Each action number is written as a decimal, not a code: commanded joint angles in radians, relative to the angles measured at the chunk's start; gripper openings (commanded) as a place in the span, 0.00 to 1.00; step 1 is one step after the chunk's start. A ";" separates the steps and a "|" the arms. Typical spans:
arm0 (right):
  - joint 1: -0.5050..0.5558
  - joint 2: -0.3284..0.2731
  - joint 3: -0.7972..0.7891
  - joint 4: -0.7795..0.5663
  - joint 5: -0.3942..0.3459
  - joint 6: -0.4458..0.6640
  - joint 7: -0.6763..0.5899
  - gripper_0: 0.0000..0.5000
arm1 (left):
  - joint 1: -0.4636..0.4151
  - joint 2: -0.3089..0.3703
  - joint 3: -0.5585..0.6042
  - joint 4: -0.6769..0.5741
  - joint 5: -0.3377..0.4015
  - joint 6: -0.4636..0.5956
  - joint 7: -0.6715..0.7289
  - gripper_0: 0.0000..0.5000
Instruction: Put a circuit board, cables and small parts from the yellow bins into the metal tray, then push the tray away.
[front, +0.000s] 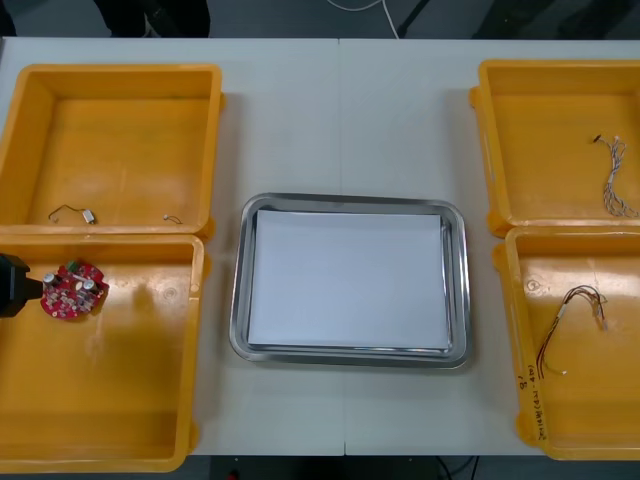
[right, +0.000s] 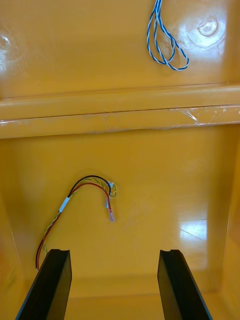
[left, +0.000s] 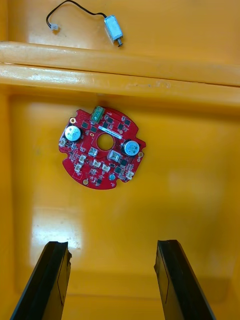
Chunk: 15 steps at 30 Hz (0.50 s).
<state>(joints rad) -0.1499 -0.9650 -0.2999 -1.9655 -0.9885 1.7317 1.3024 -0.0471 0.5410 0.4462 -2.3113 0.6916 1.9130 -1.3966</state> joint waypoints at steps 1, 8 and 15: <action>-0.023 -0.034 0.008 -0.012 -0.007 0.005 -0.006 1.00 | -0.016 0.042 -0.015 -0.005 0.003 0.007 0.034 1.00; -0.023 -0.034 0.008 -0.012 -0.007 0.005 -0.006 1.00 | -0.016 0.042 -0.015 -0.005 0.003 0.007 0.034 1.00; -0.023 -0.034 0.008 -0.012 -0.007 0.005 -0.006 1.00 | -0.016 0.042 -0.015 -0.005 0.003 0.007 0.034 1.00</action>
<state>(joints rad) -0.1499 -0.9650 -0.2999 -1.9655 -0.9885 1.7317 1.3024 -0.0471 0.5410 0.4461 -2.3113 0.6916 1.9130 -1.3967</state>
